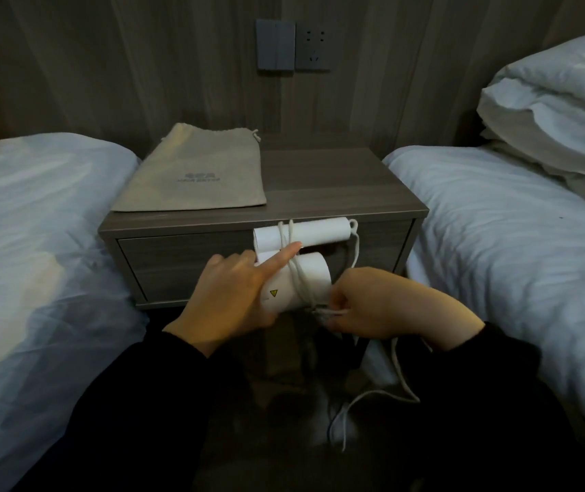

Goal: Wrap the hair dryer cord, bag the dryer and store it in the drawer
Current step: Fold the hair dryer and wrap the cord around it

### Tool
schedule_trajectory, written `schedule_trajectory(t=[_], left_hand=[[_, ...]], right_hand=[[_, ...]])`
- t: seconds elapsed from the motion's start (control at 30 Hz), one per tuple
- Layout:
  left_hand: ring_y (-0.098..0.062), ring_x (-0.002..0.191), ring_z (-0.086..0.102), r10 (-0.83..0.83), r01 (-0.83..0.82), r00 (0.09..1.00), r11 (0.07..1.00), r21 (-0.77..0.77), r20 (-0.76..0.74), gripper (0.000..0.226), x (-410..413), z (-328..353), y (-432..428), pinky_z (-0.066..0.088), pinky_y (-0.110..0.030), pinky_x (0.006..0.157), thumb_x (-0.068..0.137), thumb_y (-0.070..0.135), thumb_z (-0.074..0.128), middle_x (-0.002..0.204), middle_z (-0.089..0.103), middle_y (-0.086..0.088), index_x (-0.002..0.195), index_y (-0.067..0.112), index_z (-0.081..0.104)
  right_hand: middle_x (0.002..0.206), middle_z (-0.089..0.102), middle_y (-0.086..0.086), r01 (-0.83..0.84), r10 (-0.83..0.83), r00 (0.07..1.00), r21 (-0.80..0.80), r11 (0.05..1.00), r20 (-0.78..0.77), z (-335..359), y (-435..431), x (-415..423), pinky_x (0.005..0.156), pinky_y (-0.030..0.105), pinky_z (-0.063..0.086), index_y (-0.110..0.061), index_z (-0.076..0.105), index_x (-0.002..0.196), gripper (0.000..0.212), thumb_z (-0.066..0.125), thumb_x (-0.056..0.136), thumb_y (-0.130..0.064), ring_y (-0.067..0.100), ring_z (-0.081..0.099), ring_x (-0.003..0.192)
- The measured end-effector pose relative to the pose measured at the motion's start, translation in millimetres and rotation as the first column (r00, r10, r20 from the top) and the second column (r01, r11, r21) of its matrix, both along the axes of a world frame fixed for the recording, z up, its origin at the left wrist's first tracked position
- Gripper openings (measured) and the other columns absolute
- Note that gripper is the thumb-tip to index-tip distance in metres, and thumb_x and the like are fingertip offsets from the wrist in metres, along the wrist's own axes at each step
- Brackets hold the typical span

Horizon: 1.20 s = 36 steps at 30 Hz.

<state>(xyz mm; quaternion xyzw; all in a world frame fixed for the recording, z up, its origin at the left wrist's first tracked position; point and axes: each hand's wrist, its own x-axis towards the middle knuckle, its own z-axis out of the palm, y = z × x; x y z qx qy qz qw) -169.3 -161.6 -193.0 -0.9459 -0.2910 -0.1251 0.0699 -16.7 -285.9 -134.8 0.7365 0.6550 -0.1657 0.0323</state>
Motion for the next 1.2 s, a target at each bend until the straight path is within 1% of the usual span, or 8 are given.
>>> schedule_trajectory(t=[0.2, 0.37, 0.47, 0.57, 0.7, 0.87, 1.03, 1.2], left_hand=[[-0.019, 0.103, 0.05, -0.106, 0.103, 0.989, 0.994, -0.029, -0.102, 0.098, 2, -10, 9, 0.036, -0.036, 0.088, 0.075, 0.06, 0.057, 0.117, 0.051, -0.004, 0.139, 0.051, -0.017], [-0.019, 0.105, 0.052, -0.208, 0.209, 0.973, 0.978, -0.008, -0.095, 0.098, 4, -16, 9, 0.036, -0.036, 0.089, 0.074, 0.06, 0.054, 0.118, 0.052, -0.002, 0.136, 0.05, -0.021], [-0.021, 0.094, 0.058, -0.246, 0.247, 0.969, 0.969, 0.017, -0.036, 0.099, 0, -16, 11, 0.041, -0.037, 0.08, 0.068, 0.059, 0.059, 0.106, 0.059, -0.005, 0.141, 0.047, -0.008], [-0.024, 0.084, 0.062, -0.278, 0.278, 0.961, 0.956, 0.09, -0.011, 0.098, -2, -17, 12, 0.043, -0.037, 0.072, 0.063, 0.057, 0.062, 0.096, 0.063, -0.006, 0.144, 0.042, 0.009], [-0.024, 0.082, 0.062, -0.289, 0.291, 0.957, 0.949, 0.12, -0.035, 0.099, 1, -15, 7, 0.046, -0.039, 0.074, 0.062, 0.056, 0.062, 0.093, 0.063, -0.006, 0.145, 0.041, 0.01], [-0.023, 0.079, 0.06, -0.32, 0.324, 0.946, 0.934, 0.153, -0.047, 0.096, 6, -11, -1, 0.047, -0.039, 0.073, 0.064, 0.055, 0.06, 0.092, 0.062, -0.005, 0.145, 0.042, 0.009], [-0.024, 0.084, 0.062, -0.358, 0.362, 0.932, 0.918, 0.16, -0.058, 0.091, 9, -17, -8, 0.046, -0.037, 0.073, 0.065, 0.055, 0.052, 0.1, 0.064, -0.005, 0.144, 0.041, 0.009], [-0.024, 0.081, 0.061, -0.363, 0.369, 0.93, 0.916, 0.159, -0.065, 0.084, 11, -15, -8, 0.043, -0.036, 0.071, 0.067, 0.057, 0.04, 0.098, 0.063, -0.006, 0.144, 0.042, 0.007]], right_hand=[[0.112, 0.066, -0.001, 0.089, -0.082, 0.996, 0.23, 0.969, -0.039, 3, 1, 1, 0.085, 0.029, 0.049, -0.027, 0.066, 0.111, 0.029, 0.053, 0.088, -0.016, 0.019, 0.06, 0.102], [0.083, 0.062, 0.002, 0.176, -0.263, 0.956, 0.47, 0.865, 0.127, 0, 2, 9, 0.065, 0.027, 0.036, -0.017, 0.064, 0.087, 0.027, 0.066, 0.078, -0.043, 0.023, 0.058, 0.084], [0.074, 0.06, -0.003, 0.301, -0.274, 0.953, 0.457, 0.837, -0.125, -1, 2, 24, 0.065, 0.025, 0.039, -0.016, 0.066, 0.075, 0.021, 0.075, 0.072, -0.035, 0.015, 0.057, 0.076], [0.084, 0.067, -0.007, 0.261, -0.078, 0.919, 0.447, 0.856, -0.387, 3, -1, 35, 0.074, 0.018, 0.047, -0.018, 0.074, 0.086, 0.011, 0.069, 0.079, -0.012, 0.006, 0.062, 0.083], [0.082, 0.069, -0.004, 0.297, -0.067, 0.9, 0.491, 0.819, -0.431, 2, -2, 51, 0.077, 0.022, 0.049, -0.018, 0.073, 0.089, 0.022, 0.067, 0.077, -0.002, 0.009, 0.064, 0.079], [0.061, 0.059, -0.01, 0.508, -0.334, 0.86, 0.585, 0.632, -0.386, -9, 7, 53, 0.059, 0.023, 0.041, -0.022, 0.066, 0.065, 0.015, 0.08, 0.065, -0.026, 0.005, 0.054, 0.06], [0.074, 0.066, -0.008, 0.391, -0.287, 0.92, 0.574, 0.72, -0.267, -10, 7, 45, 0.071, 0.03, 0.047, -0.025, 0.067, 0.068, 0.012, 0.074, 0.069, -0.033, 0.011, 0.059, 0.078], [0.098, 0.069, -0.004, 0.312, -0.129, 0.92, 0.492, 0.813, -0.37, -13, 9, 53, 0.085, 0.021, 0.043, -0.02, 0.074, 0.095, 0.017, 0.068, 0.079, -0.017, 0.01, 0.061, 0.097]])
